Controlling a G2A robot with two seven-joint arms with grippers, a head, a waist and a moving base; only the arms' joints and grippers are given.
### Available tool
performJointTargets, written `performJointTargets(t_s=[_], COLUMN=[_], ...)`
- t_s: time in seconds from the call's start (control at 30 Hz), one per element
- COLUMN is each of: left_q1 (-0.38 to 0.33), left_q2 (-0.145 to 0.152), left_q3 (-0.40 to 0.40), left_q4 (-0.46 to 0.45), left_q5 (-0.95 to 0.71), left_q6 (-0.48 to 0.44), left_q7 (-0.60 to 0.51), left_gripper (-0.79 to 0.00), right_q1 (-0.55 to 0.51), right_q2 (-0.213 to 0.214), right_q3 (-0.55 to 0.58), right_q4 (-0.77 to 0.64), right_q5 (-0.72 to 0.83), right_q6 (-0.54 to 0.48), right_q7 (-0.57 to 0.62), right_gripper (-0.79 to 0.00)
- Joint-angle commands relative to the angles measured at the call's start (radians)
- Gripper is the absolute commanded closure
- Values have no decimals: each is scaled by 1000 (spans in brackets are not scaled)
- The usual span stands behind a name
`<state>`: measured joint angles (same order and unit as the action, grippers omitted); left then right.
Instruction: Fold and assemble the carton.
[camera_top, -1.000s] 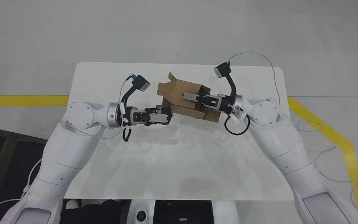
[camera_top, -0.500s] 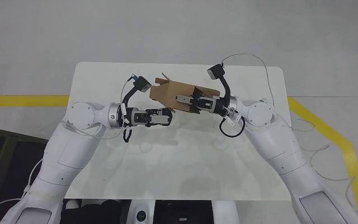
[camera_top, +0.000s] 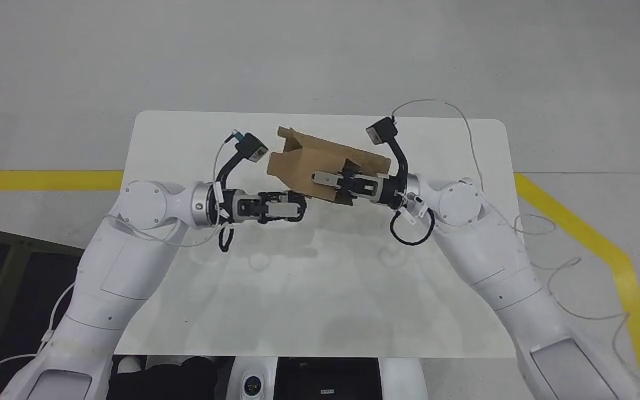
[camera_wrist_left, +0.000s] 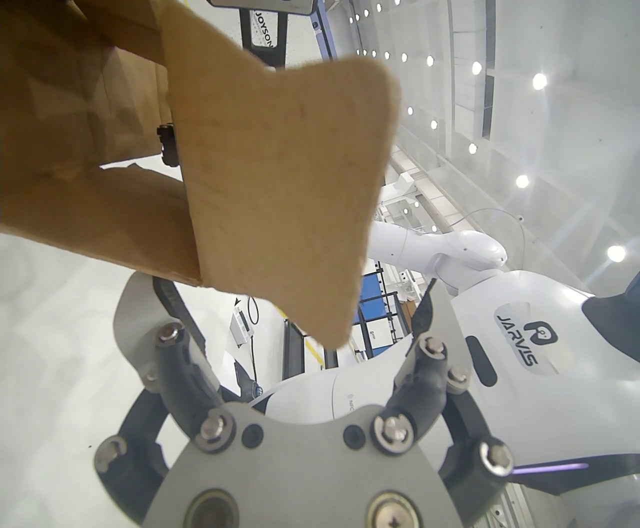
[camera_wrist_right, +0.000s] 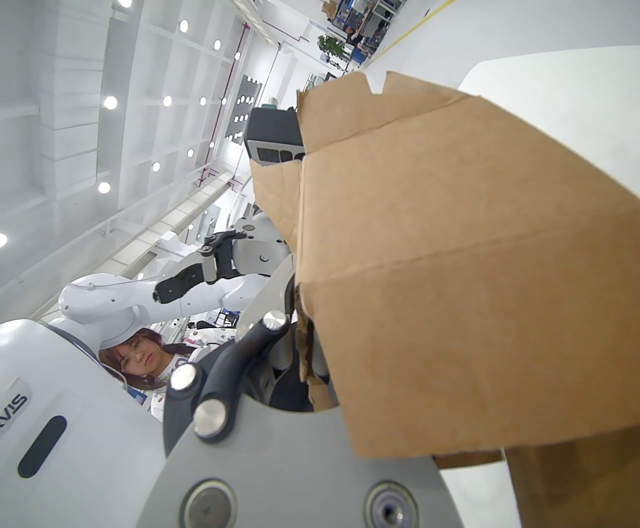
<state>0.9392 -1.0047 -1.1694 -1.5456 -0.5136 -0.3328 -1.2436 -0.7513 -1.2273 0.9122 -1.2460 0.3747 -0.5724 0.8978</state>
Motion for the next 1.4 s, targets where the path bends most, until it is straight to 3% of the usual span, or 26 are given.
performJointTargets(t_s=[0.0, 0.1, 0.5, 1.1, 1.37], left_q1=[0, 0, -37, -63, -69], left_q2=[0, 2, 8, -4, -8], left_q3=[-2, -10, -61, 28, 56], left_q4=[2, 3, 112, 148, 157], left_q5=[0, -7, 65, 357, 381], left_q6=[1, 3, -31, -31, -18], left_q7=[-3, -9, 62, 213, 200], left_gripper=[-785, -785, -785, -785, -785], right_q1=[-2, -17, -119, -154, -141], right_q2=[1, 9, 59, 72, 70], right_q3=[9, 46, 173, 209, 203], right_q4=[11, 21, -32, -127, -133], right_q5=[4, 11, 99, 142, 155], right_q6=[-8, -23, 65, 51, 39], right_q7=[-4, -4, 214, 279, 286], right_gripper=[0, 0, 0, 0, 0])
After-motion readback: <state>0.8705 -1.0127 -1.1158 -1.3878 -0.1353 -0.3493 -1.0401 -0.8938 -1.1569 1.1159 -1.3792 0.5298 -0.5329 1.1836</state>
